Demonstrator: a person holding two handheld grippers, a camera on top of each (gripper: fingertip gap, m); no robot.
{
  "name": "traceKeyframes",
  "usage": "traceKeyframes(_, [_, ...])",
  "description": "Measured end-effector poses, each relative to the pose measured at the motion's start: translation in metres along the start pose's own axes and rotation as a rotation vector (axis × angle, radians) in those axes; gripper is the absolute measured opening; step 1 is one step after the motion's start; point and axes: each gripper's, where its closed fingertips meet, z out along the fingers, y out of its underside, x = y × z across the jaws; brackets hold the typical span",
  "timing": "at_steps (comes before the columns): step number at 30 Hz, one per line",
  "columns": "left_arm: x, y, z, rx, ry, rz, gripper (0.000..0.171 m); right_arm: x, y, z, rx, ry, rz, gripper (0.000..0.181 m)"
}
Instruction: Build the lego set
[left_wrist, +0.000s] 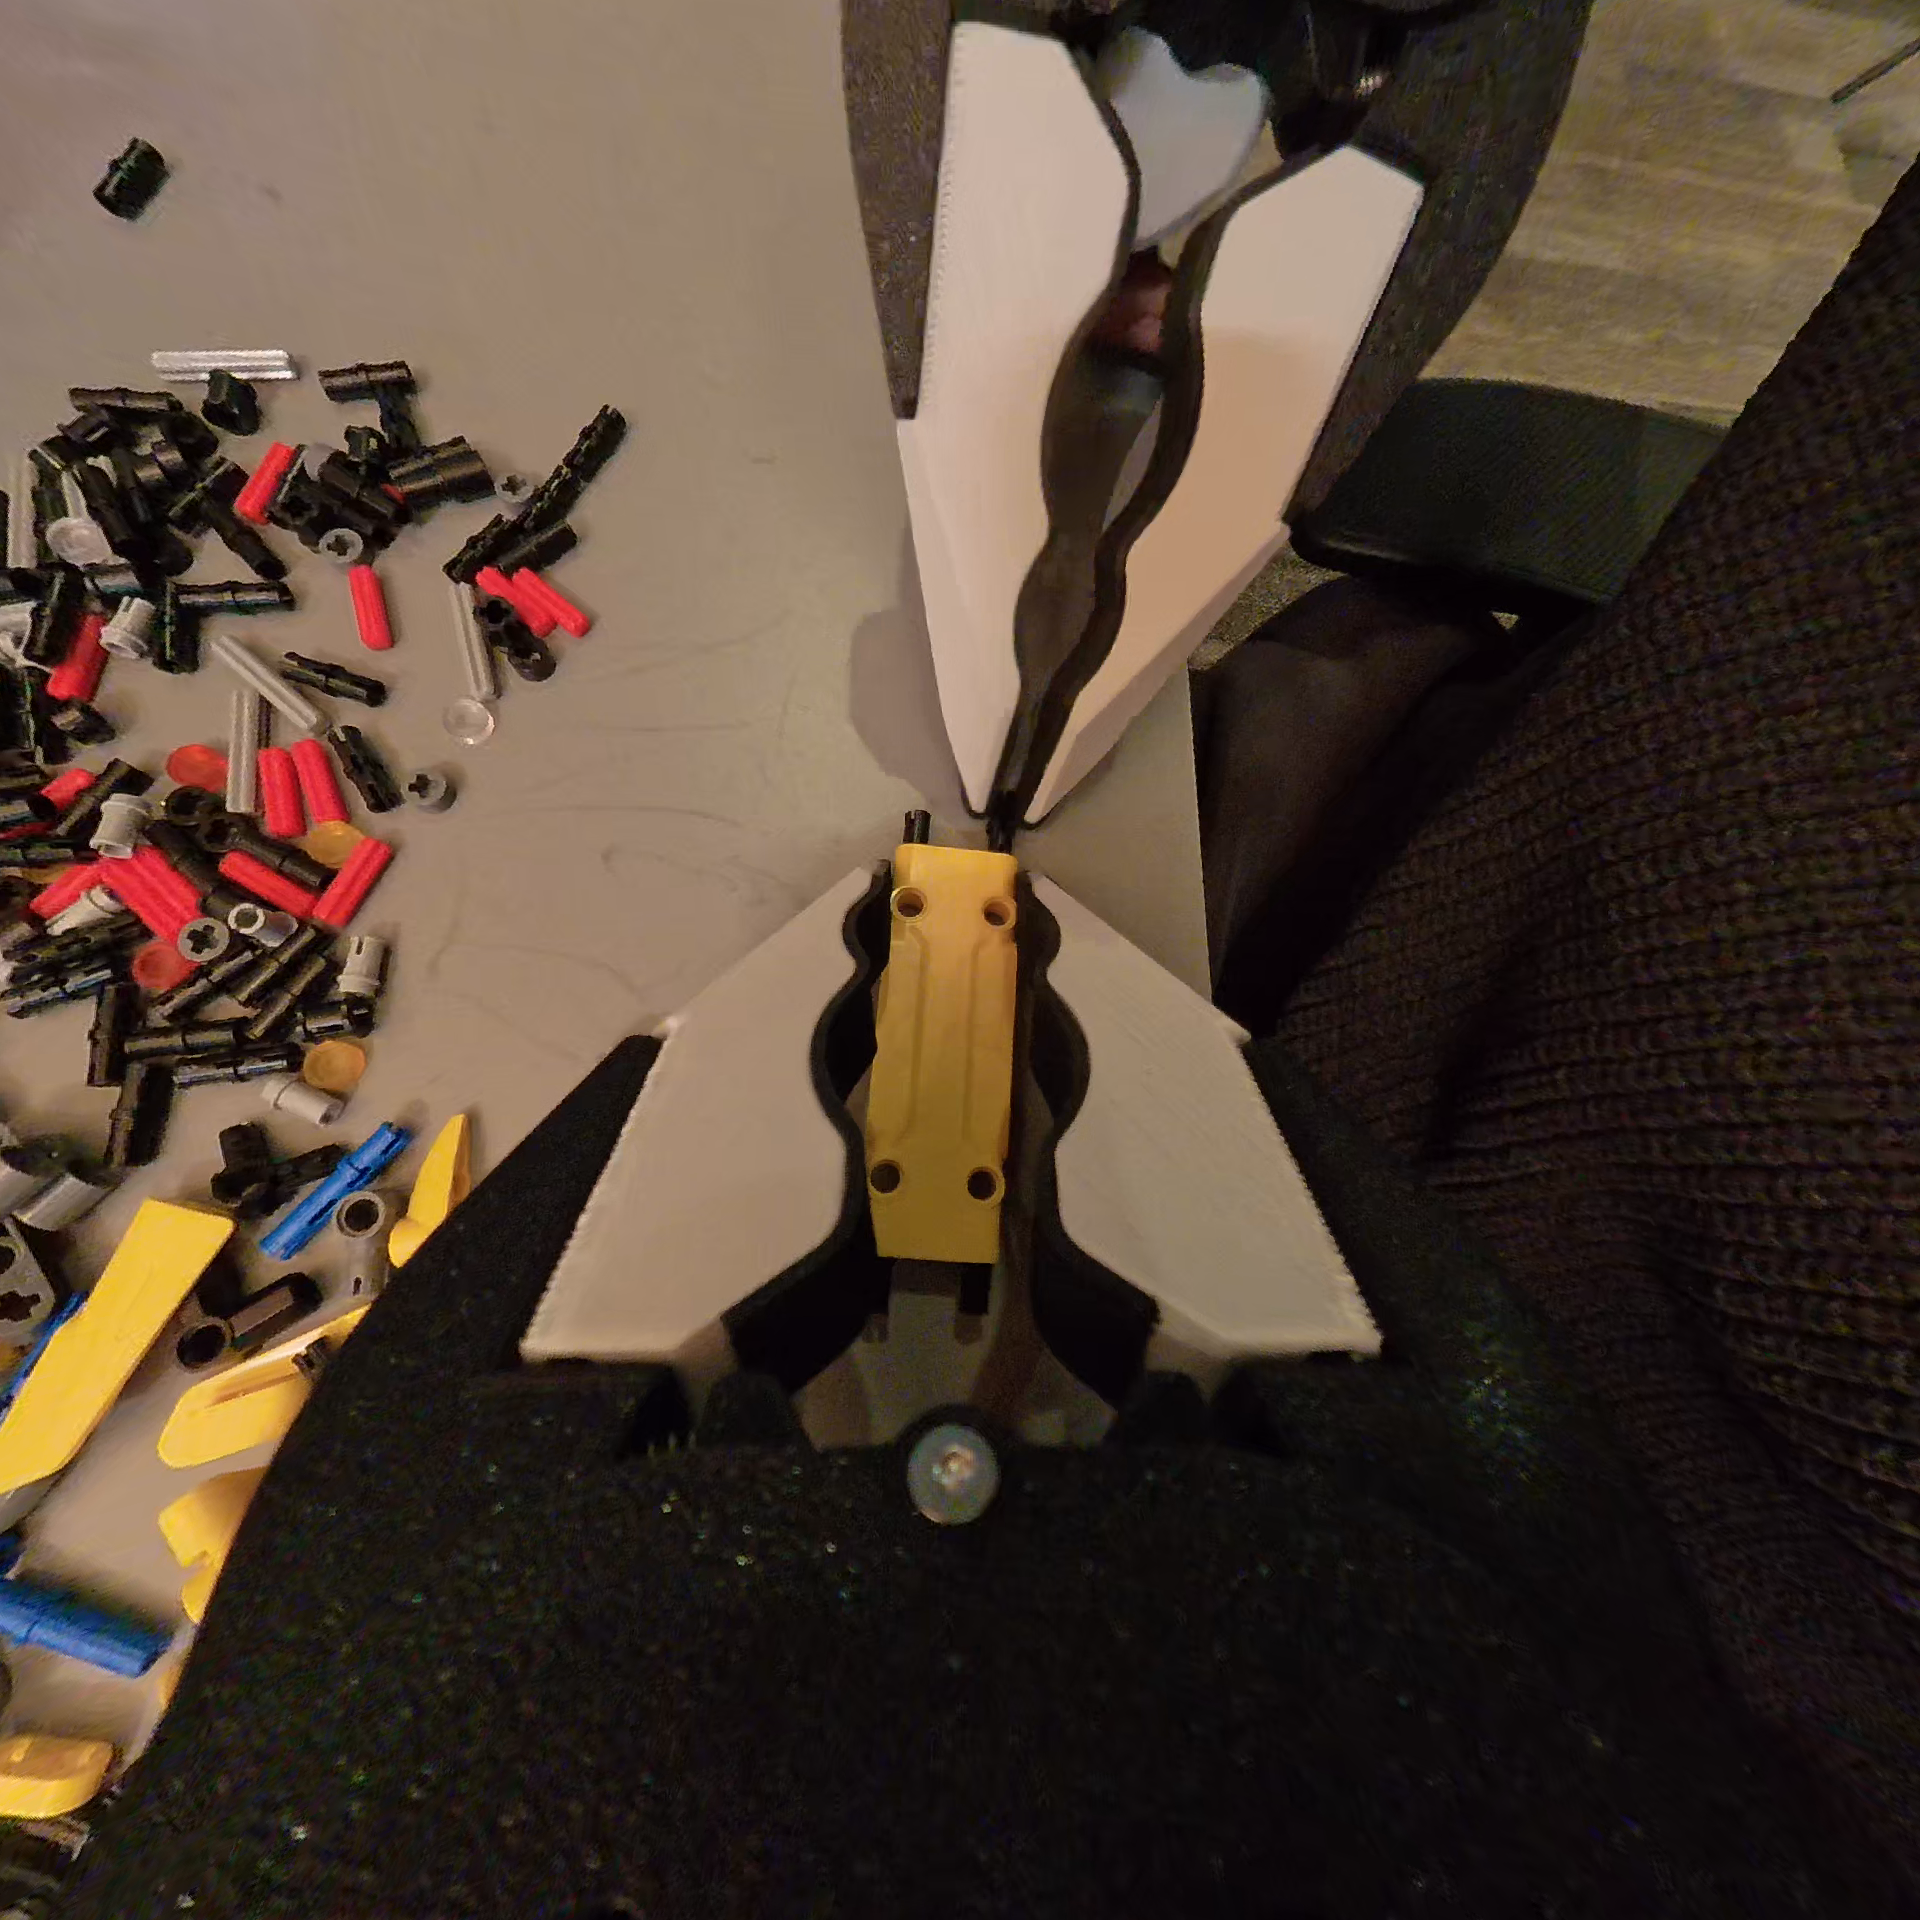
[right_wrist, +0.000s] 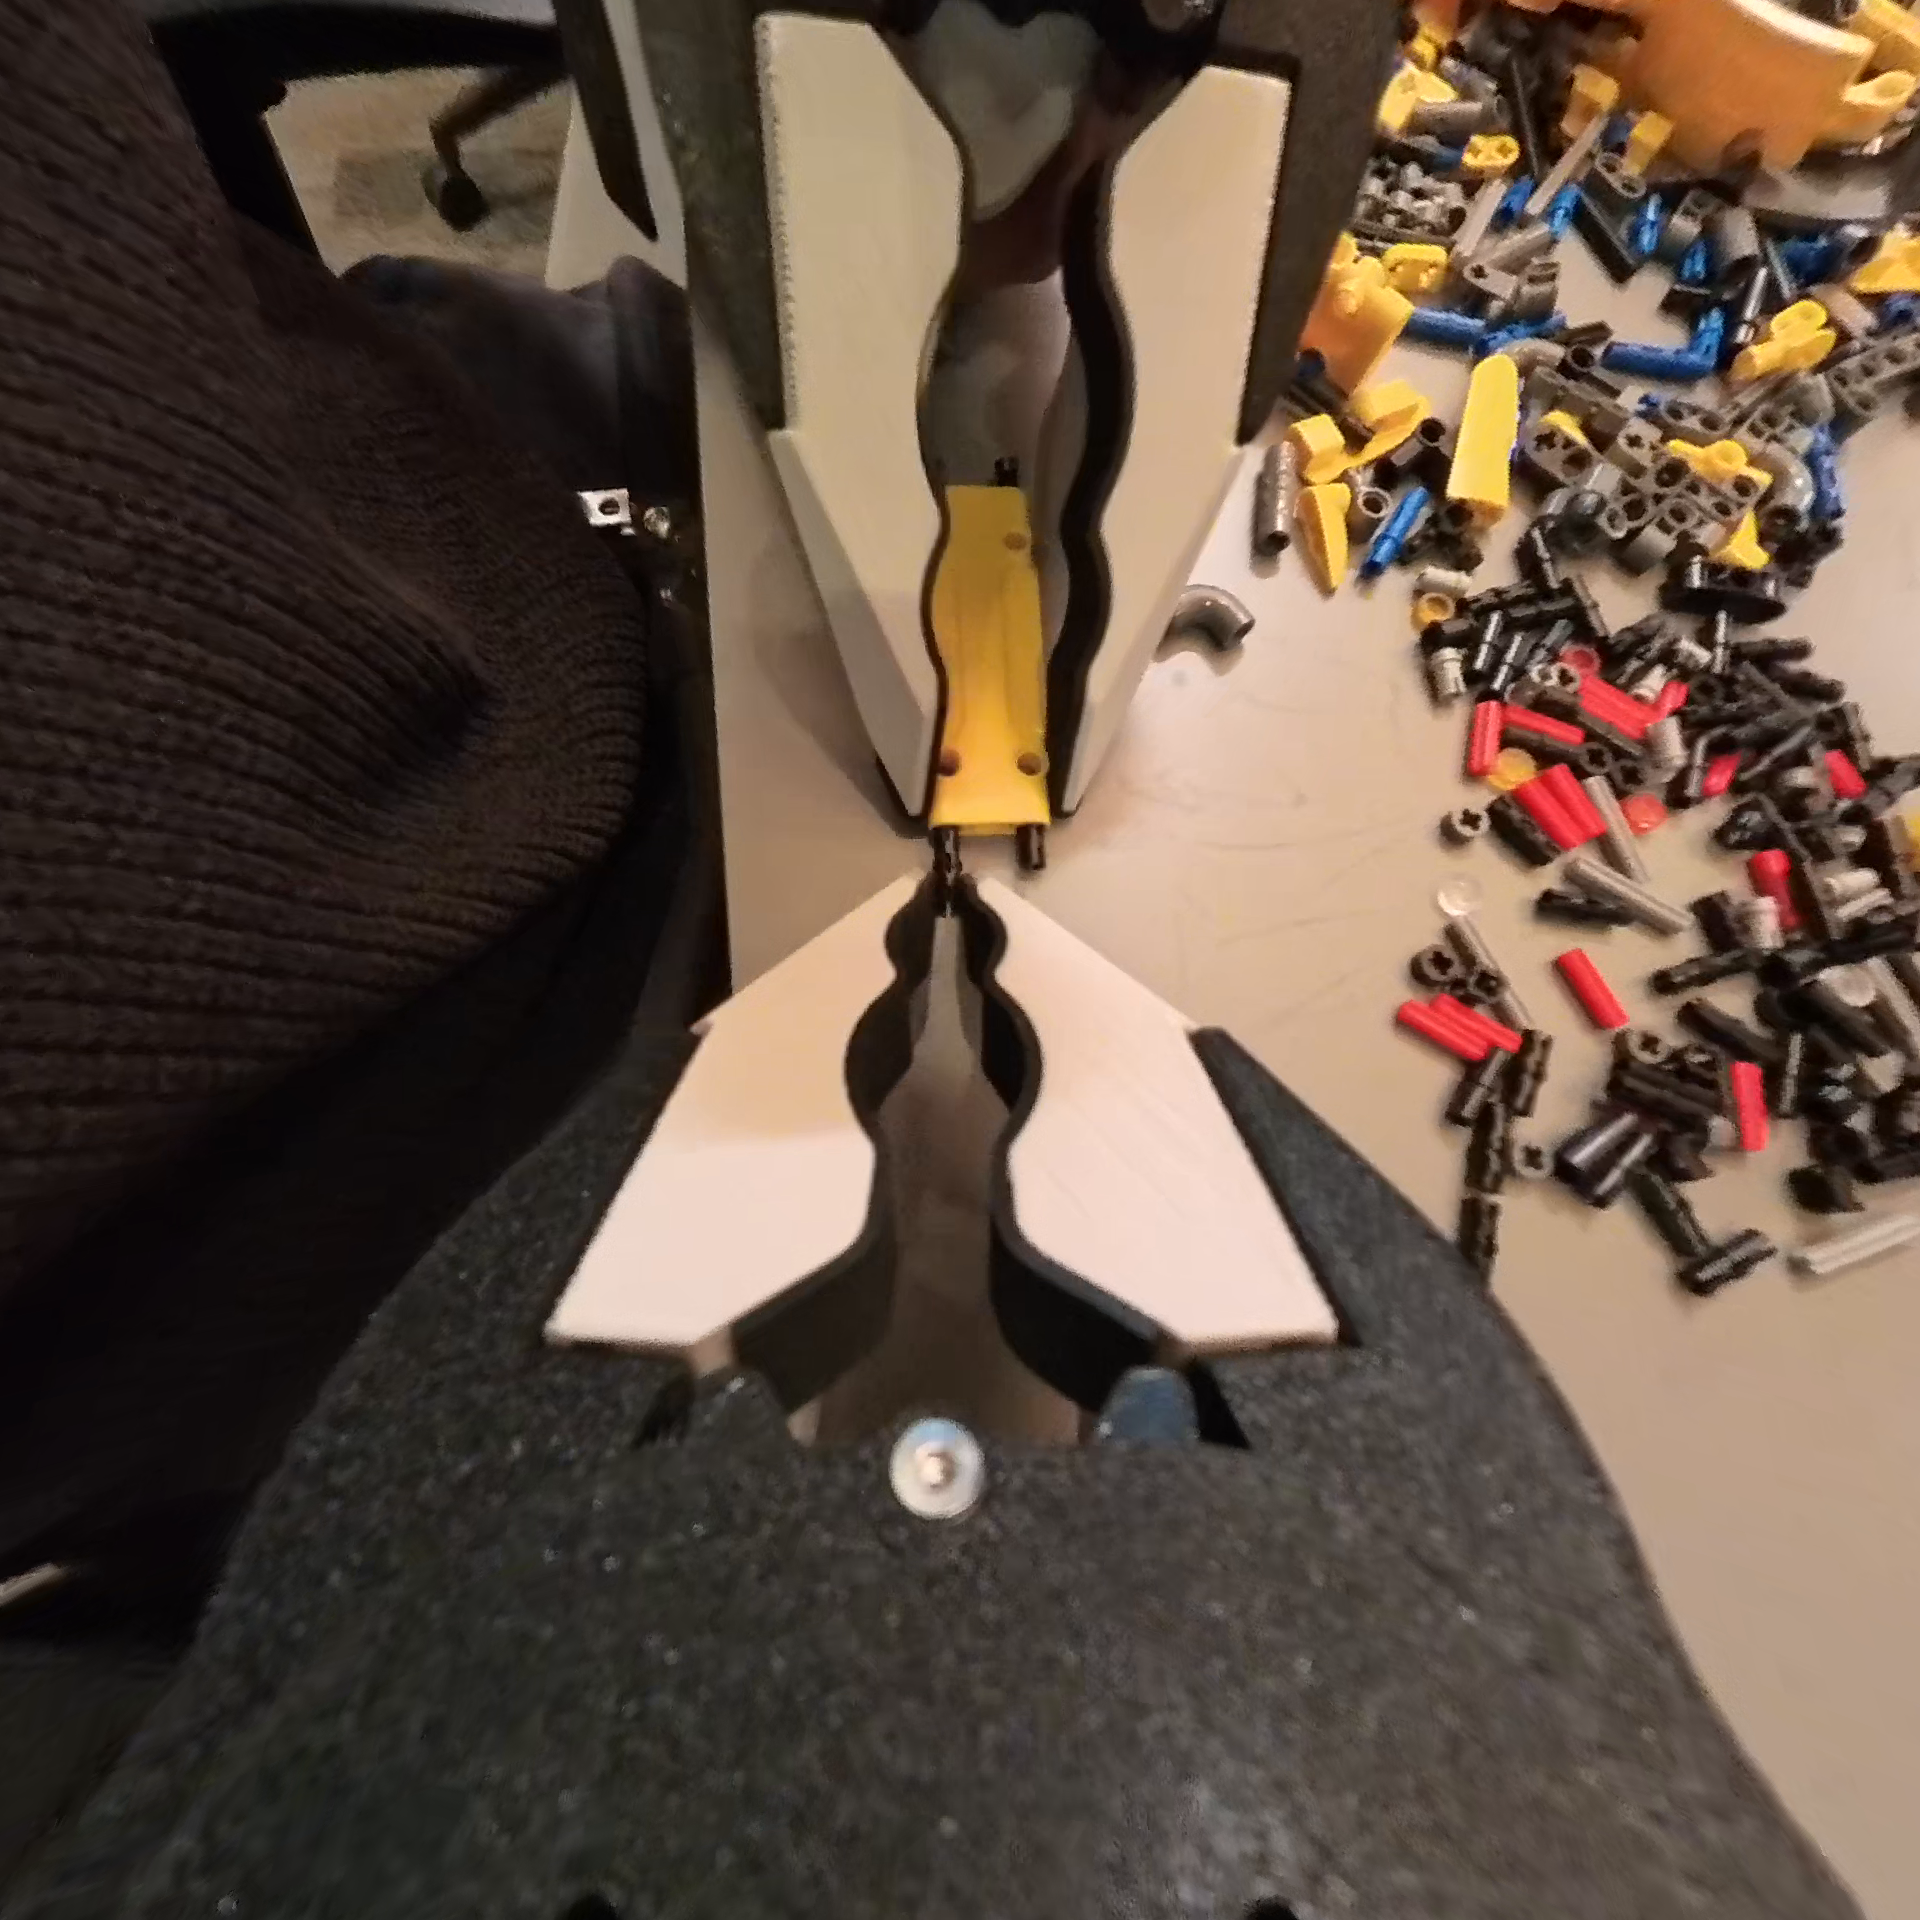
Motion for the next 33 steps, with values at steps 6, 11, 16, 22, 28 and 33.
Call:
traceKeyframes(6, [0.0006,-0.0002,-0.0001,0.001,0.022,-0.018,0.023,-0.0014,0.0000,0.0005,-0.066,0.044,-0.102,0.004])
traceKeyframes(11, [0.0003,0.0010,0.0003,-0.004,-0.008,0.006,0.023,-0.0016,-0.0019,0.0011,-0.003,-0.012,0.012,0.003])
traceKeyframes(16, [0.0001,0.0012,0.0003,-0.004,-0.013,0.006,0.023,-0.0015,-0.0039,0.0012,0.037,-0.156,0.272,0.002])
traceKeyframes(22, [0.0001,0.0011,0.0002,-0.004,-0.014,0.008,0.022,-0.0017,-0.0051,0.0021,0.034,-0.156,0.228,0.001])
traceKeyframes(28, [-0.0002,0.0010,0.0001,-0.003,-0.008,-0.001,0.022,-0.0016,-0.0059,0.0033,0.029,-0.012,-0.035,0.001])
traceKeyframes(33, [-0.0004,0.0008,0.0000,-0.002,-0.002,-0.010,0.022,-0.0013,-0.0050,0.0034,-0.004,0.027,-0.109,0.002])
